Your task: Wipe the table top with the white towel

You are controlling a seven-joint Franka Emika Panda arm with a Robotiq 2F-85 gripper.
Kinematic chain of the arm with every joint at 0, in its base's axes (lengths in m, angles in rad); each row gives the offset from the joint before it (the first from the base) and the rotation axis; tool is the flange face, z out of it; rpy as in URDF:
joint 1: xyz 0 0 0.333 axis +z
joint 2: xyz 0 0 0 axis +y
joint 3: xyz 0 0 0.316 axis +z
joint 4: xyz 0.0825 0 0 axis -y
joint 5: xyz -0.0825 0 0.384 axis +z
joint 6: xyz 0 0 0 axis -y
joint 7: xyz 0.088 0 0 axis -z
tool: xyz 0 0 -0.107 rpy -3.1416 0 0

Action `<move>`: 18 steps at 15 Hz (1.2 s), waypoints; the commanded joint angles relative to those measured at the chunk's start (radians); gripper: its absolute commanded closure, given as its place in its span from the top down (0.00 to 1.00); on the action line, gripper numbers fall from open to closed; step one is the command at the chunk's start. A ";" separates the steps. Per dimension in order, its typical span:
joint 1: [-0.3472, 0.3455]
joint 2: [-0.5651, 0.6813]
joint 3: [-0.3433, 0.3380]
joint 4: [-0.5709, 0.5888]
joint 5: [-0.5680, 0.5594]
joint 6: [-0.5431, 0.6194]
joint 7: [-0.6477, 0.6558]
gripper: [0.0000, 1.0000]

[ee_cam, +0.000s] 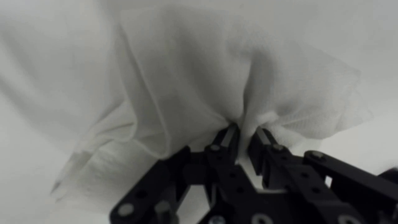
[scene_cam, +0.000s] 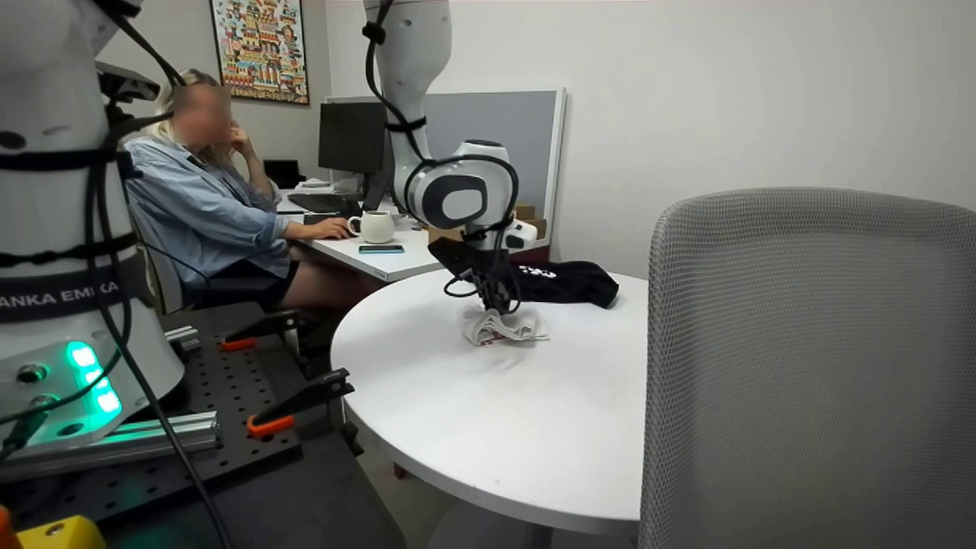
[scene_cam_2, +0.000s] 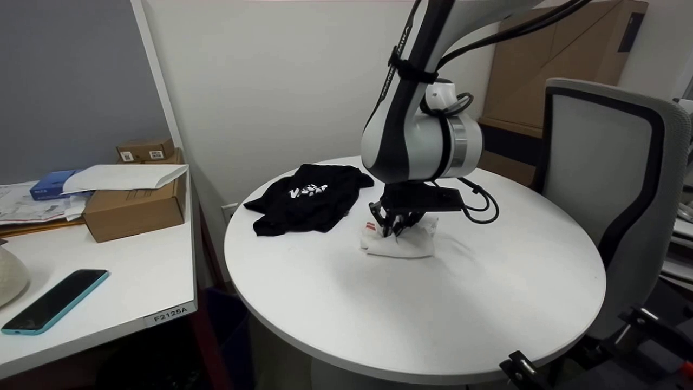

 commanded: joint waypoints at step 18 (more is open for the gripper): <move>-0.372 -0.149 0.220 -0.531 -0.036 0.224 -0.045 0.03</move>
